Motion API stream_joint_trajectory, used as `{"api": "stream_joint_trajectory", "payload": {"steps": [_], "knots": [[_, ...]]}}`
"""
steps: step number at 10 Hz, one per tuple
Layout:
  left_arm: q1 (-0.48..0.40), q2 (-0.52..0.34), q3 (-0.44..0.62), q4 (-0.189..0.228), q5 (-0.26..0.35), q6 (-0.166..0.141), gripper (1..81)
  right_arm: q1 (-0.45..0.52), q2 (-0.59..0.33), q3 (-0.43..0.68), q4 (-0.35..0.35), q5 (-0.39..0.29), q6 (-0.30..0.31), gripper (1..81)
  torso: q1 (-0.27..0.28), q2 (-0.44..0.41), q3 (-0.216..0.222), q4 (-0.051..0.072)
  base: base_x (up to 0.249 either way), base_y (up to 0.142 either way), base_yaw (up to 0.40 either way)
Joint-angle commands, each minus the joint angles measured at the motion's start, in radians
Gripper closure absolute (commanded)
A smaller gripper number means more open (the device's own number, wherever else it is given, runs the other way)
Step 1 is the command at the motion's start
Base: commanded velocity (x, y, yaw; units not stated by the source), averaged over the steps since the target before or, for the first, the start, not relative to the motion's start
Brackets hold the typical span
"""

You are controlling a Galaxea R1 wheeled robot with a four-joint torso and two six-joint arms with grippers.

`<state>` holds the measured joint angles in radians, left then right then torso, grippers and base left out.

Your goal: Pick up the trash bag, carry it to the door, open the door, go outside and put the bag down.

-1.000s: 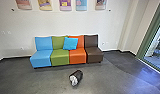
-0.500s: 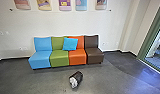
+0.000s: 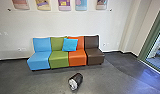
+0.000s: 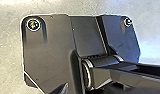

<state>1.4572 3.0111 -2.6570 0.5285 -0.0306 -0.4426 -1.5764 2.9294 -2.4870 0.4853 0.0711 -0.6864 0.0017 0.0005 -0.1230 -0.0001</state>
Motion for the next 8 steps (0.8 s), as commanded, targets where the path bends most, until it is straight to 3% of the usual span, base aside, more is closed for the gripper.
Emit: {"api": "stream_joint_trajectory", "payload": {"steps": [1, 8], "knots": [[-0.039, -0.003, 0.005, -0.001, 0.043, 0.001, 1.0, 0.018, 0.004, 0.011, -0.016, -0.074, -0.005, 1.0, 0.000, -0.001, 0.000, 0.000, 0.116, 0.000, 0.000], [-0.038, -0.003, 0.005, -0.001, 0.043, 0.001, 1.0, 0.018, 0.004, 0.010, -0.016, -0.074, -0.005, 1.0, 0.000, -0.001, 0.000, 0.000, 0.133, 0.000, 0.000]]}}
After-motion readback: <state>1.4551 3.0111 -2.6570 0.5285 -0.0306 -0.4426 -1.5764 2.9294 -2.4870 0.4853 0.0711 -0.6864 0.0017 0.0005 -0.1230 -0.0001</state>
